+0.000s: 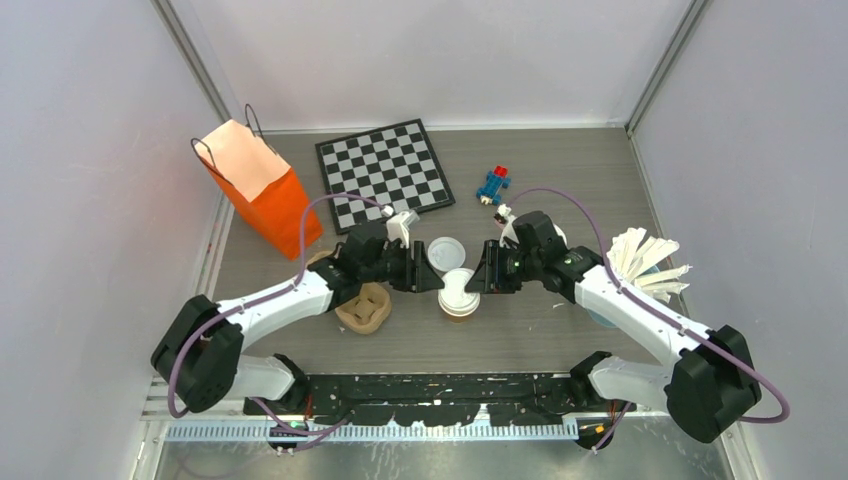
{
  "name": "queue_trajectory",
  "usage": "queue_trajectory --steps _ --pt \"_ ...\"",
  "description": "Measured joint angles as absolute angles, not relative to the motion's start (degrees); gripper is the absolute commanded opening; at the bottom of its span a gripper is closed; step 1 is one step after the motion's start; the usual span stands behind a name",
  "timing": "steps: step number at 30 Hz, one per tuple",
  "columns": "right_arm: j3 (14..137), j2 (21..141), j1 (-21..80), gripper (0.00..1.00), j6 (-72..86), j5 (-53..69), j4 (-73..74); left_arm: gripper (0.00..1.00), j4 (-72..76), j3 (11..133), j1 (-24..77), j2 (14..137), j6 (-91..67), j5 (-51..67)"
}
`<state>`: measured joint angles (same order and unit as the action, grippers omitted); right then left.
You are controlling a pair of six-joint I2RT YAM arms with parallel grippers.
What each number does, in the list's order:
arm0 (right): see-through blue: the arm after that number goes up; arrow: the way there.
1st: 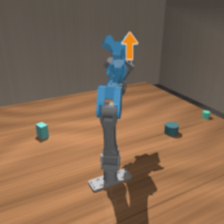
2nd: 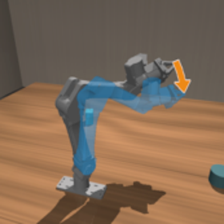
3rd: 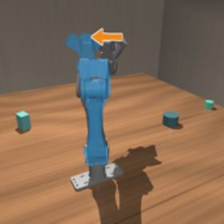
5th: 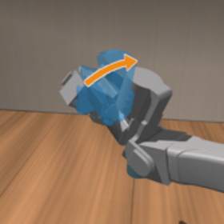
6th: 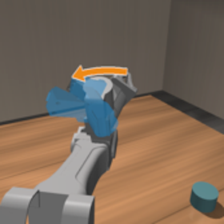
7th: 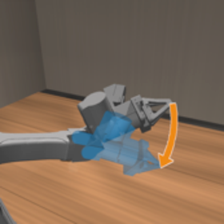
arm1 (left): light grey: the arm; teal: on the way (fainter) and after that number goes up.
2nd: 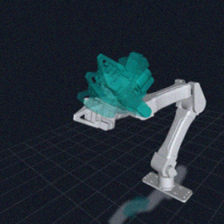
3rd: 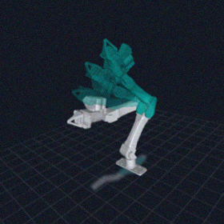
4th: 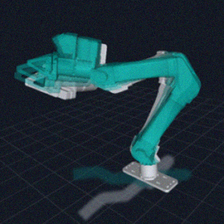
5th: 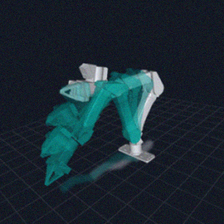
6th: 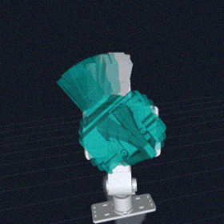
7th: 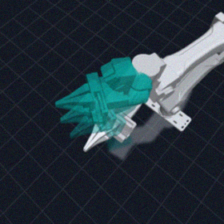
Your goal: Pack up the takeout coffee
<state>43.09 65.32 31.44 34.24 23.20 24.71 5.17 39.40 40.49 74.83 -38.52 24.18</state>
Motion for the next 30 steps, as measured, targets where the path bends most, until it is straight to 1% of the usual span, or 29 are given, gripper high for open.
queue_trajectory --steps 8,11,14,16,23,30 --pt "42.9 66.6 30.9 0.39 34.2 23.5 24.4 0.41 5.2 39.4 40.5 76.0 -38.5 25.2" --pt "42.7 66.7 30.7 0.39 34.2 23.6 24.4 0.40 5.2 39.4 40.5 76.3 -38.5 25.6" --pt "42.7 66.7 30.6 0.36 34.2 23.7 24.3 0.40 5.3 39.4 40.5 76.6 -38.5 25.8" --pt "42.7 66.7 30.6 0.35 34.3 24.0 24.3 0.42 5.3 39.4 40.5 76.6 -38.5 26.1" --pt "42.7 64.9 30.6 0.35 35.0 25.4 24.3 0.52 5.3 39.4 40.5 76.6 -38.6 26.2" --pt "42.7 63.9 30.6 0.35 36.5 26.9 23.9 0.53 5.1 39.4 40.5 75.4 -38.5 26.1"
